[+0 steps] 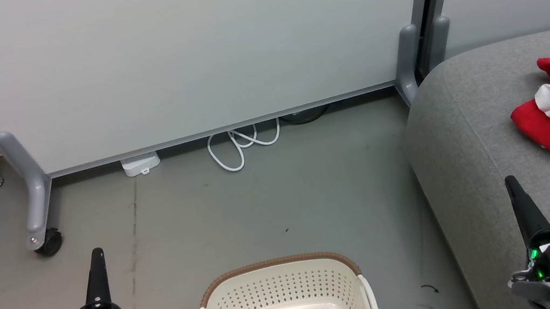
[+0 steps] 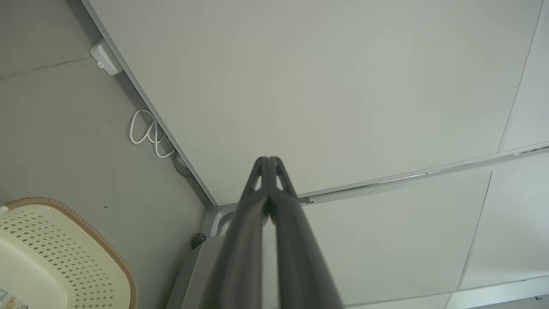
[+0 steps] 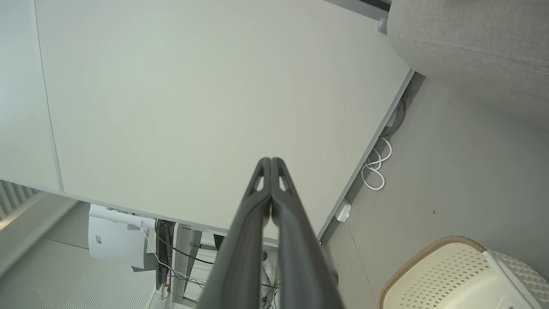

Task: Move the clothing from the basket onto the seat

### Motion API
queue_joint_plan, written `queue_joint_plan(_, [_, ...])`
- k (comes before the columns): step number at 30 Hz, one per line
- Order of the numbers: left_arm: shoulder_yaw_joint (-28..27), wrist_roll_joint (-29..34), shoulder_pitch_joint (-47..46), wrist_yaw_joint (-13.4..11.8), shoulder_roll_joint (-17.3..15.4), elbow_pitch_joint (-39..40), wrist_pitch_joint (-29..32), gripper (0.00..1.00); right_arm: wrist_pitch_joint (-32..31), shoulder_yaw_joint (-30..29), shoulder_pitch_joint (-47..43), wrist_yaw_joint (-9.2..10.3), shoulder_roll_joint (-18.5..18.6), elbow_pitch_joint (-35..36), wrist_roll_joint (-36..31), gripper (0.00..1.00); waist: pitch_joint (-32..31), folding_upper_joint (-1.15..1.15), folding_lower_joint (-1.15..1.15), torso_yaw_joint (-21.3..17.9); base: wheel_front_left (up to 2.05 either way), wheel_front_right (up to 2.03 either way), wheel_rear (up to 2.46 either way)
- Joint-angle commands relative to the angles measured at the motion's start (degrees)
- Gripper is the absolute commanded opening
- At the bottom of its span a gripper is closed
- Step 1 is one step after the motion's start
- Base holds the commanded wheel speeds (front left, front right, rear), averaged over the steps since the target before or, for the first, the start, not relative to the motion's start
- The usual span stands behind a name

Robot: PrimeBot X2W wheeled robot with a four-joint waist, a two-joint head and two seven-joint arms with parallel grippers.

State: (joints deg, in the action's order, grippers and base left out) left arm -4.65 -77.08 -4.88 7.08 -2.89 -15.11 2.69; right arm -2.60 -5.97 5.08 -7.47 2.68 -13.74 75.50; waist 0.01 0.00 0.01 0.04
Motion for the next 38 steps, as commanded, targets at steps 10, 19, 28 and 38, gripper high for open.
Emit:
queue_joint_plan(10, [-0.9, -5.5, -1.4, 0.4, 0.0, 0.7, 1.4, 0.0, -1.5, -0.3, 1.2, -0.04, 0.3, 0.0, 6.1, 0.0, 0.0, 0.0, 0.0, 0.0, 0.0, 0.0, 0.0])
queue_joint_plan(19, [-1.3, -9.3, -1.4, 0.5, 0.0, 0.9, 2.5, 0.0, -2.5, -0.4, 1.2, -0.04, 0.3, -0.1, 10.3, 0.0, 0.1, 0.0, -0.01, 0.0, 0.0, 0.0, 0.0])
queue_joint_plan(28, [-1.7, -12.9, -1.6, 0.6, 0.0, 1.1, 3.4, 0.0, -3.4, -0.6, 1.4, -0.04, 0.3, -0.3, 14.3, 0.0, 0.1, 0.0, -0.01, 0.0, 0.0, 0.0, 0.0])
queue_joint_plan(38, [-2.0, -15.4, -1.7, 0.6, 0.0, 1.2, 4.1, 0.0, -4.1, -0.6, 1.5, -0.04, 0.3, -0.4, 17.0, 0.0, 0.2, 0.0, -0.01, 0.0, 0.0, 0.0, 0.0])
